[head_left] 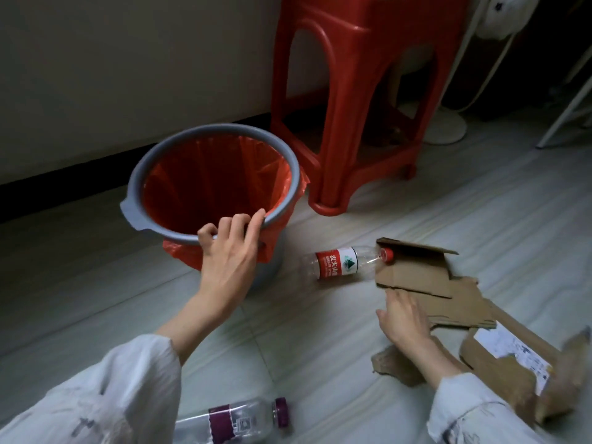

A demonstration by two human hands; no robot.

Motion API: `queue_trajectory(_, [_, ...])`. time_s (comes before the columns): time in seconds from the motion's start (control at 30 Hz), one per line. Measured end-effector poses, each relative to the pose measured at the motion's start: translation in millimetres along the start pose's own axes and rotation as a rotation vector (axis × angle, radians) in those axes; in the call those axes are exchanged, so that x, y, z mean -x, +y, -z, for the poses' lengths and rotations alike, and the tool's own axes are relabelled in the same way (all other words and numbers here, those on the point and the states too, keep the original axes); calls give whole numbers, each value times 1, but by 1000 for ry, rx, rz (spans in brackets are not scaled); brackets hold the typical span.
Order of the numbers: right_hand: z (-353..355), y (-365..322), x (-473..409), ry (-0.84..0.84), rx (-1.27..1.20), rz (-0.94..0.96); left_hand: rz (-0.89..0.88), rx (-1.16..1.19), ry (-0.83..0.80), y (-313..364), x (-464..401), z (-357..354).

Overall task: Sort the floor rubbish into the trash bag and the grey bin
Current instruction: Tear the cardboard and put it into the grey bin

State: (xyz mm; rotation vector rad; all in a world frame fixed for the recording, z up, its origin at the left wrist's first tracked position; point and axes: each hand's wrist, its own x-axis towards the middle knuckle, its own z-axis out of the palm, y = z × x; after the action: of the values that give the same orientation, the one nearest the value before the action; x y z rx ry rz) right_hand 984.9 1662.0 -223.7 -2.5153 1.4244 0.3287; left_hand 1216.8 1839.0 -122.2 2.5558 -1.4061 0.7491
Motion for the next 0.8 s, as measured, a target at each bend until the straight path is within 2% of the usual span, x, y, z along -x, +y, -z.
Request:
queue_trajectory(0.17, [-43,31,-14,-124,-22,-188,-5,-21,63,1,5,-4])
queue_trajectory(0.27, [-56,33,-21,-99,-47,-227,17,-27,67,5,5,-6])
queue_trajectory(0.4, [-62,19,-9,-40,24,-157,51,0,55,10,4,-7])
queue_trajectory(0.6, [-62,6,9,12,70,85,10,5,90,8,5,-10])
queue_trajectory(0.73, [-52,21,-4,-161,2,-41,-31,-8,69,9,8,-10])
queue_trajectory(0.8, [-51,22,-8,-255,83,-17,-76,-16,74,10,10,-7])
